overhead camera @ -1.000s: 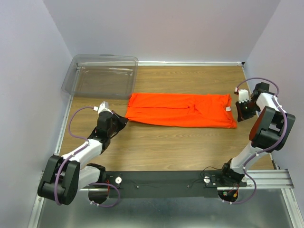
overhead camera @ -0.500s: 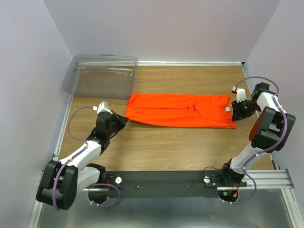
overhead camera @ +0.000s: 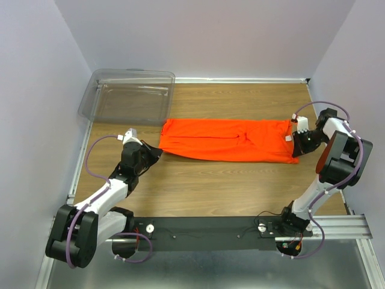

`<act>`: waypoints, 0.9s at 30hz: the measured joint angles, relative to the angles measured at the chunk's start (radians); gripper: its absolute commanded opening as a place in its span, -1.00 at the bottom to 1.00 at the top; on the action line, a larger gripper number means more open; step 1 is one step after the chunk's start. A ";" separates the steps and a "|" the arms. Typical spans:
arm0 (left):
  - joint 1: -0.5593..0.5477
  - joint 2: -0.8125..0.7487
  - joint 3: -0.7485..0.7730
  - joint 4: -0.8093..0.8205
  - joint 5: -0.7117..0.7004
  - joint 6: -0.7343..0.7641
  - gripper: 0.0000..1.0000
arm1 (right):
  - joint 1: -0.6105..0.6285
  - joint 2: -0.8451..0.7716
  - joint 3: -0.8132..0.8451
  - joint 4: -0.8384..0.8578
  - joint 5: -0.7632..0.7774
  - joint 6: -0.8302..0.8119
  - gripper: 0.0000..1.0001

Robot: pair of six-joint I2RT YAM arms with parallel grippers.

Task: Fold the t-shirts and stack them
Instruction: Fold the tshirt

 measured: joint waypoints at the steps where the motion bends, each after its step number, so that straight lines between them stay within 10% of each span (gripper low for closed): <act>1: 0.000 0.000 0.000 0.000 0.000 0.000 -1.00 | 0.000 0.000 0.000 0.001 0.001 0.003 -0.91; 15: 0.001 -0.024 -0.013 -0.008 0.001 0.004 -1.00 | 0.000 -0.040 0.001 0.038 0.116 0.057 -0.98; 22: 0.001 -0.037 -0.018 -0.017 0.001 0.004 -1.00 | 0.000 -0.040 0.001 0.051 0.154 0.084 -0.18; 27: 0.001 -0.052 -0.027 -0.022 0.003 0.011 -1.00 | 0.001 -0.055 0.015 0.058 0.124 0.102 -0.11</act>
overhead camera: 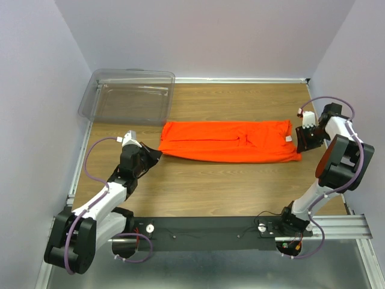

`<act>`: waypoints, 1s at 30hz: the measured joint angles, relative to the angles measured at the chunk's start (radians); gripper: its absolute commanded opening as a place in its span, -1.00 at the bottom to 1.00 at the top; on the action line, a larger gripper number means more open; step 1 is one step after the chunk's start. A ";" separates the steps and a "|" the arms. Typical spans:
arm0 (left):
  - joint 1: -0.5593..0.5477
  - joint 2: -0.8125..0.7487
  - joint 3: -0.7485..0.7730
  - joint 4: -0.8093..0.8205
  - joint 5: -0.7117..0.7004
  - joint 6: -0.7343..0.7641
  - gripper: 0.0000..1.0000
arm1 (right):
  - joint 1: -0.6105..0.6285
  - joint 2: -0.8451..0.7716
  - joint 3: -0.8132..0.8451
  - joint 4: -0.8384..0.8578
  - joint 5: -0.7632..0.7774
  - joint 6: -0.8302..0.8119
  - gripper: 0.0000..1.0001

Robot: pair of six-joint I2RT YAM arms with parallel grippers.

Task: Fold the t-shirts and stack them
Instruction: Fold the tshirt

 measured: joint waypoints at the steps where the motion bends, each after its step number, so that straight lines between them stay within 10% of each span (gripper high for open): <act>1: 0.000 -0.003 -0.002 0.000 0.003 0.002 -1.00 | 0.006 -0.004 0.012 0.000 -0.016 0.005 -0.11; 4: 0.000 -0.012 -0.007 0.000 0.015 0.005 -1.00 | 0.039 -0.005 0.067 0.005 -0.065 0.026 -0.11; 7: 0.001 -0.029 -0.009 0.000 0.027 0.014 -0.57 | 0.134 0.036 0.175 0.007 -0.136 0.068 -0.12; 15: 0.001 -0.159 -0.032 -0.012 0.031 0.020 -0.52 | 0.225 0.175 0.322 0.034 -0.188 0.153 -0.13; 23: 0.005 -0.283 -0.054 -0.037 0.062 0.047 0.20 | 0.229 0.298 0.404 0.032 -0.253 0.193 -0.14; 30: 0.005 -0.388 -0.054 -0.021 0.102 0.087 0.21 | 0.251 0.435 0.503 0.035 -0.284 0.241 -0.15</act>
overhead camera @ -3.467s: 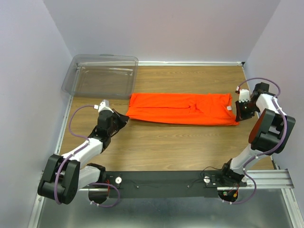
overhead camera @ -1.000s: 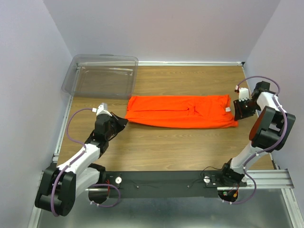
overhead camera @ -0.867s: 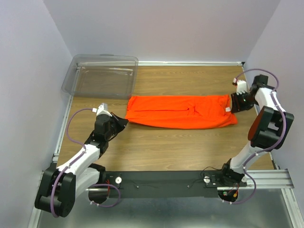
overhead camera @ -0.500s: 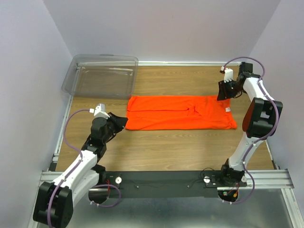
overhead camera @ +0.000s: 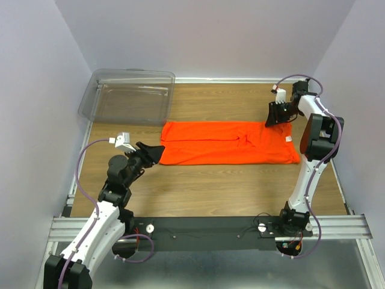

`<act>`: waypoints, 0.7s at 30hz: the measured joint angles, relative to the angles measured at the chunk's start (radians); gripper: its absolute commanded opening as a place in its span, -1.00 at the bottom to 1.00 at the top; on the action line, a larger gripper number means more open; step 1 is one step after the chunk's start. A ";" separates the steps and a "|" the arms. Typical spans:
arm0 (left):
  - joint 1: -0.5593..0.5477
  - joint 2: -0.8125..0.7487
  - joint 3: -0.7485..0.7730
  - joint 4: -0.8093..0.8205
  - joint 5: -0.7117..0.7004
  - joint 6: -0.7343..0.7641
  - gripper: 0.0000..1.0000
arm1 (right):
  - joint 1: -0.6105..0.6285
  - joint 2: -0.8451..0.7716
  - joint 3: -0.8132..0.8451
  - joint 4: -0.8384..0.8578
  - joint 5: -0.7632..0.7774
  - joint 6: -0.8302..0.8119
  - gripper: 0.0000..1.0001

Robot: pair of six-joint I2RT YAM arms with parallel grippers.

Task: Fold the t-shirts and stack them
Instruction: Fold the tshirt

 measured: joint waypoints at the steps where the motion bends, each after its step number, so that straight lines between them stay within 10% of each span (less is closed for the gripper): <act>1: 0.000 0.000 0.000 0.000 0.006 0.003 0.21 | 0.004 0.004 0.003 0.000 -0.002 0.005 -0.17; 10: 0.000 0.043 -0.002 0.027 0.055 0.003 0.21 | 0.008 0.005 0.005 0.000 -0.024 0.014 -0.77; 21: 0.000 0.189 -0.002 0.140 0.150 0.004 0.17 | 0.000 -0.033 -0.023 0.024 0.054 0.033 -0.99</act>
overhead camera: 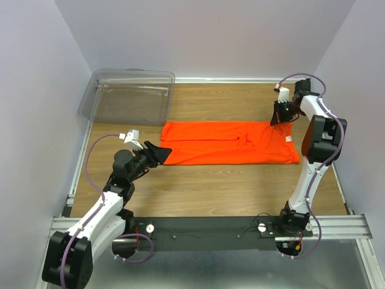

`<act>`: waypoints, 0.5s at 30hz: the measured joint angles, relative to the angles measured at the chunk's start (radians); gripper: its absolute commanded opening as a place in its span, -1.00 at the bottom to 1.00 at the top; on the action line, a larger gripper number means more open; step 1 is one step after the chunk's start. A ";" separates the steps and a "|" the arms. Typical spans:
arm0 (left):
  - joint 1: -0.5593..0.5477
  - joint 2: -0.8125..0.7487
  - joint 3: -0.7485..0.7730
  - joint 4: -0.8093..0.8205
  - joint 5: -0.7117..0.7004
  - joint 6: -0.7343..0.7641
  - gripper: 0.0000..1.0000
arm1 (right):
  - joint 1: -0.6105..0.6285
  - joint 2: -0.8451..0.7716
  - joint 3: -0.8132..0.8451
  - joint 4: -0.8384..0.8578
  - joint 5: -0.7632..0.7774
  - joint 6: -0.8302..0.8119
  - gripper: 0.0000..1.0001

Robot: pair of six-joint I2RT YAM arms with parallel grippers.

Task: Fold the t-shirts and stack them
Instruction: Fold the tshirt

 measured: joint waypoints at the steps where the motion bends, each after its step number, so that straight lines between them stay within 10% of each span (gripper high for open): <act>1: 0.000 0.019 0.002 0.011 0.008 0.001 0.17 | -0.005 -0.021 -0.018 0.009 0.014 0.003 -0.99; 6: 0.000 0.086 0.014 0.055 0.043 0.008 0.15 | -0.024 -0.096 -0.088 0.043 0.052 0.011 -0.99; 15: -0.013 0.151 0.040 0.105 0.080 0.023 0.15 | -0.027 -0.113 -0.120 0.083 0.087 0.025 -0.21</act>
